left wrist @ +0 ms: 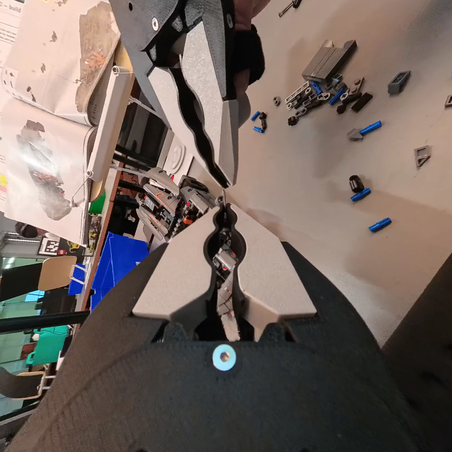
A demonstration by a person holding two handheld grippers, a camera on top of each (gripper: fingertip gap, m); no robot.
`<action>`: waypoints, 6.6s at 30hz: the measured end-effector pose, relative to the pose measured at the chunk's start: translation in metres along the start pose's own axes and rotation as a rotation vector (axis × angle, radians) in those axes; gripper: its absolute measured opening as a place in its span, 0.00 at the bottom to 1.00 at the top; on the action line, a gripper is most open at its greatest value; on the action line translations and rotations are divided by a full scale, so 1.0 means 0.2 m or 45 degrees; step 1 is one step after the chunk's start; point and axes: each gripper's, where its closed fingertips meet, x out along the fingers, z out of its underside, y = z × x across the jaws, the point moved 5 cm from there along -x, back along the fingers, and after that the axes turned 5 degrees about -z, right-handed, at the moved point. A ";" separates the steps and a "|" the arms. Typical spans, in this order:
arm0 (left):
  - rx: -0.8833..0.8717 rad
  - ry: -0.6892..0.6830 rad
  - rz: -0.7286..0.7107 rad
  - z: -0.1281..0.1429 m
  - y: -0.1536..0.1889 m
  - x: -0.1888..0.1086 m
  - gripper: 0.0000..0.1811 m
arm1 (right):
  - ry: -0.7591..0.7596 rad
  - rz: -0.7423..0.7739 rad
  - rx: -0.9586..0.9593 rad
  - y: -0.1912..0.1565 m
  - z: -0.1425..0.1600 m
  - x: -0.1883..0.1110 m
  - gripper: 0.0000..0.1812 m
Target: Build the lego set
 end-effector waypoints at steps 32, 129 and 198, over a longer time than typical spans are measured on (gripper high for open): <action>-1.172 0.206 0.501 0.31 -0.15 0.04 0.00 | 0.051 -0.046 0.140 0.04 0.05 0.09 0.01; -1.878 0.317 0.936 0.90 -1.73 1.59 0.47 | -1.093 1.621 -0.317 1.25 0.40 -0.69 0.19; -1.741 0.488 0.799 0.70 -1.39 0.96 0.20 | -1.013 0.847 -0.319 0.93 -0.12 -0.13 0.03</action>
